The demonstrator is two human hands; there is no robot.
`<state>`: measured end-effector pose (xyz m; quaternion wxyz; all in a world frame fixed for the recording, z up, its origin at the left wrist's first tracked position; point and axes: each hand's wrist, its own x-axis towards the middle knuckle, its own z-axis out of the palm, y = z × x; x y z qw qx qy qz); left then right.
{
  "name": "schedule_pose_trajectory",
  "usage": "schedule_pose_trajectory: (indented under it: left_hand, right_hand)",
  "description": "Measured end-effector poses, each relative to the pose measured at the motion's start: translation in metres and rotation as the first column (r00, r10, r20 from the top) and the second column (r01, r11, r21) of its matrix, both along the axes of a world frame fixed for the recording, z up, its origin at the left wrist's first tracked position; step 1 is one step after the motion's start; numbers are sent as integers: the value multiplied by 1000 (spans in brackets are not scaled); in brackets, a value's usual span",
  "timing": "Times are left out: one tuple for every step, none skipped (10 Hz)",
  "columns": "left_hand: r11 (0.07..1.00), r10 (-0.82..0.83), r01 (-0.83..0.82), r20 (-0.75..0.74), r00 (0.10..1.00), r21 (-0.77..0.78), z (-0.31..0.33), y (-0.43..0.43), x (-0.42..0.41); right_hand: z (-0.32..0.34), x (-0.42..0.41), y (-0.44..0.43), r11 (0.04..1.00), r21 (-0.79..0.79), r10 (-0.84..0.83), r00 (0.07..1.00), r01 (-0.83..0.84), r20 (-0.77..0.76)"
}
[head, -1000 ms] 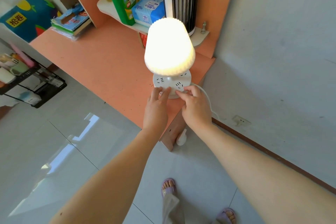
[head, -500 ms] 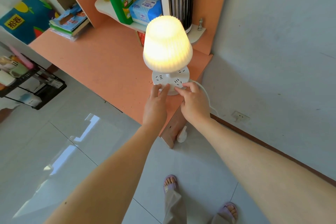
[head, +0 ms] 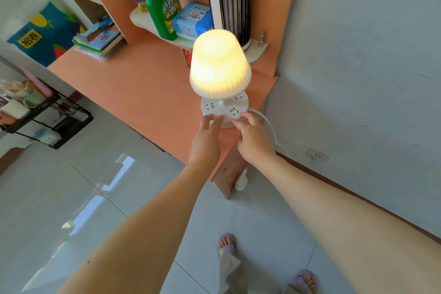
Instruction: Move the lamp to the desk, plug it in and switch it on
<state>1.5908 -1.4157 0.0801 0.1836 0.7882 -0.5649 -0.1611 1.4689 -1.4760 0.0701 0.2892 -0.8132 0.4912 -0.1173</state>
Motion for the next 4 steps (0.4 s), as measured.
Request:
schedule_pose_trajectory:
  left_hand:
    - [1000,20,-20,-14,1000,5,2,1,-2]
    - [998,52,-52,-22,998,-22,4,1,-7]
    - [998,59,-60,-23,998,-32,9,1,-14]
    - [998,48,-50,-46,998,-36,14,-2,-20]
  right_hand:
    - [2,-2,0,999,41,11,999,-12,30]
    - [3,-5,1,995,98,5,993,-16,118]
    - [9,-11,0,993,118,-23,986,4,165]
    - [14,-17,-4,989,142,-60,981,34,184]
